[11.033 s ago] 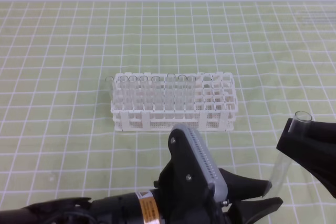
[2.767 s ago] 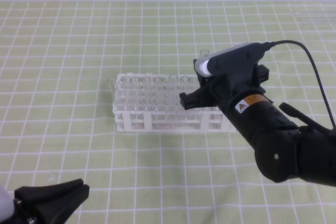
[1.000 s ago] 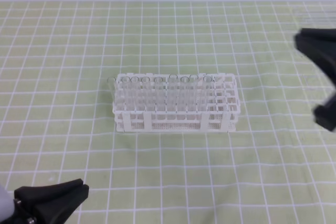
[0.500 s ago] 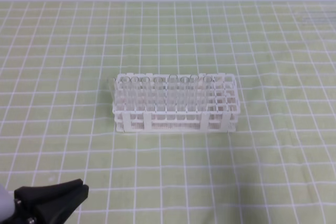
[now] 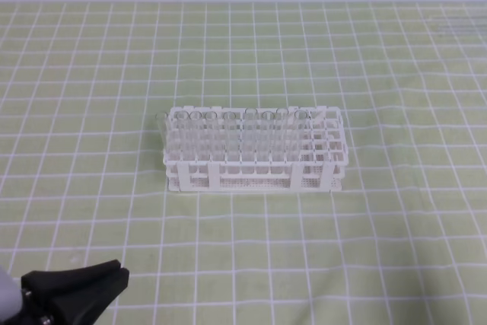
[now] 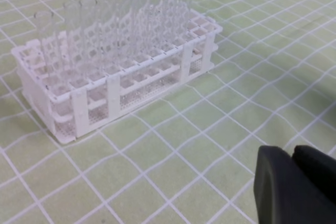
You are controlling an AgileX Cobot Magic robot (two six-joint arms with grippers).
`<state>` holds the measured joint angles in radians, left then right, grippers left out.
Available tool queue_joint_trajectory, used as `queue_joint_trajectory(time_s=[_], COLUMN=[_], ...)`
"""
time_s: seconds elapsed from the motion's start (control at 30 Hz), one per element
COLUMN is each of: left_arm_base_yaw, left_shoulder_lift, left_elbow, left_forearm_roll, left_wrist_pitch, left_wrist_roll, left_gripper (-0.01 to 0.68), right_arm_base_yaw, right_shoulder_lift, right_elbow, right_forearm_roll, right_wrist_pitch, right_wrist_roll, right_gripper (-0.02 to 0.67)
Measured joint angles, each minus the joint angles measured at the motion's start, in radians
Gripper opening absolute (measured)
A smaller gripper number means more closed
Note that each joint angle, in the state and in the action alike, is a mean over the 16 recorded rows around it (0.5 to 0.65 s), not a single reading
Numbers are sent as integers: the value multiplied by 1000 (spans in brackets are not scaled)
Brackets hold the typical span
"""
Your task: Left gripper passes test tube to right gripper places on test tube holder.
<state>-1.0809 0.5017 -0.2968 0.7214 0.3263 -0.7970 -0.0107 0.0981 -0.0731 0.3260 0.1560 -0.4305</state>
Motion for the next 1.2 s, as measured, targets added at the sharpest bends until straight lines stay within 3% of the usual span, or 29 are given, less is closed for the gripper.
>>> queue_joint_trajectory(time_s=[0.43, 1.2], left_arm_base_yaw=[0, 0], left_shoulder_lift=[0, 0], left_elbow=[0, 0], left_forearm_roll=[-1, 0], left_wrist_pitch=[7, 15], left_wrist_roll=[0, 0], left_gripper=[37, 38], right_arm_base_yaw=[0, 0], right_shoulder_lift=[-90, -108], right_elbow=[74, 74], right_forearm_roll=[-213, -209], right_wrist_pitch=[78, 125], right_wrist_roll=[311, 322], right_gripper=[-16, -18])
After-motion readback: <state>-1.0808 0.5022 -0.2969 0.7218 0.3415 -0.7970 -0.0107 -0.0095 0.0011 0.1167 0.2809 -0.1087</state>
